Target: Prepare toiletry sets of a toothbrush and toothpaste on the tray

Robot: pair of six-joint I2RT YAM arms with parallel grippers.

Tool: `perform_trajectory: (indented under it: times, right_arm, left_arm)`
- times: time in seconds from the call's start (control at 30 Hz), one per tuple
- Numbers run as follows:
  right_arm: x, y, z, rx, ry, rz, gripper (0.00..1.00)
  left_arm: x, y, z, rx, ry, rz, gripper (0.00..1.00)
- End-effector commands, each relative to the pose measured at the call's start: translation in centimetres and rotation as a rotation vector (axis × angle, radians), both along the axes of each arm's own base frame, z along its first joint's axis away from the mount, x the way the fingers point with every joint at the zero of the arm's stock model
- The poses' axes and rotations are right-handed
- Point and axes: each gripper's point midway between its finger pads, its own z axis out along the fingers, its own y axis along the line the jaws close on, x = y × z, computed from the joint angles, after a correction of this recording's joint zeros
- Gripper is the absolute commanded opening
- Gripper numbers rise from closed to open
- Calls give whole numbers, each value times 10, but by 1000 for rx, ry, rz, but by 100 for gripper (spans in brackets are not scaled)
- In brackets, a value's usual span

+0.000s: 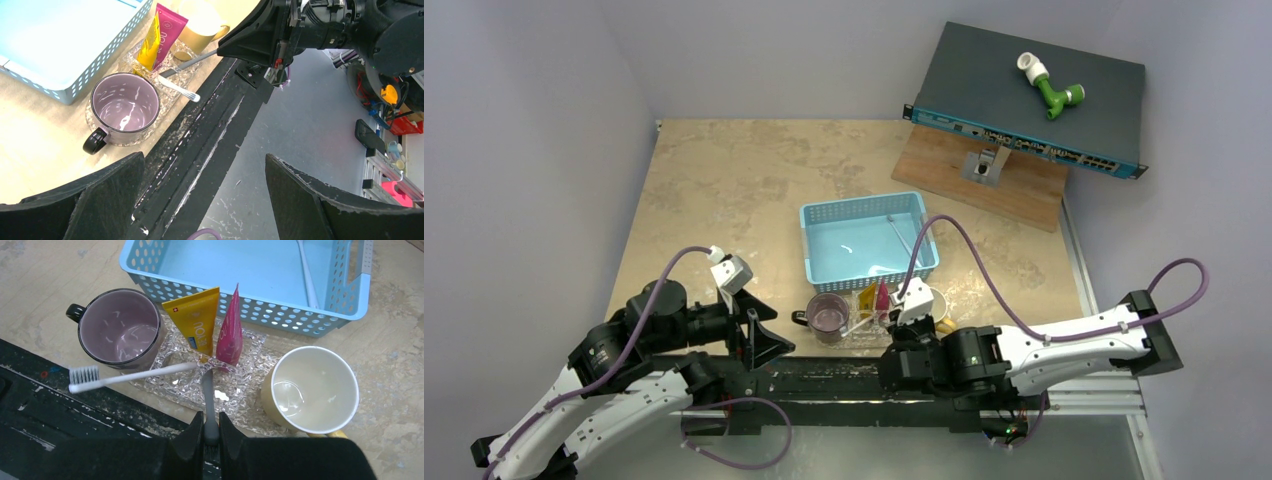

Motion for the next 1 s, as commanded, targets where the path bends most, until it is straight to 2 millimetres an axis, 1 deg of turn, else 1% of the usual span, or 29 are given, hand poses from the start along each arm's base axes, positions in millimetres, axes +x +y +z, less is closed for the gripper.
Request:
perform_trajectory:
  times: [0.0, 0.2, 0.33, 0.5, 0.7, 0.8, 0.83, 0.97]
  right_arm:
    - [6, -9, 11, -12, -53, -63, 0]
    - [3, -9, 12, -9, -55, -61, 0]
    - [0, -3, 6, -2, -43, -49, 0]
    - [-1, -1, 1, -10, -39, -52, 1]
    - [-3, 3, -3, -10, -31, -46, 14]
    - [-3, 4, -2, -10, -32, -47, 27]
    - [-2, 4, -1, -9, -34, -49, 30]
    - [-3, 4, 2, -5, -38, -48, 32]
  left_arm:
    - [4, 0, 1, 2, -25, 8, 90]
    - [5, 0, 1, 1, -26, 8, 90]
    - [5, 0, 1, 1, -26, 8, 90]
    - [5, -1, 1, 2, -25, 8, 90]
    - [4, 0, 1, 2, -25, 8, 90]
    - [5, 0, 1, 2, -24, 8, 90]
    - [5, -1, 1, 3, -24, 8, 90]
    - [5, -1, 1, 2, -25, 8, 90]
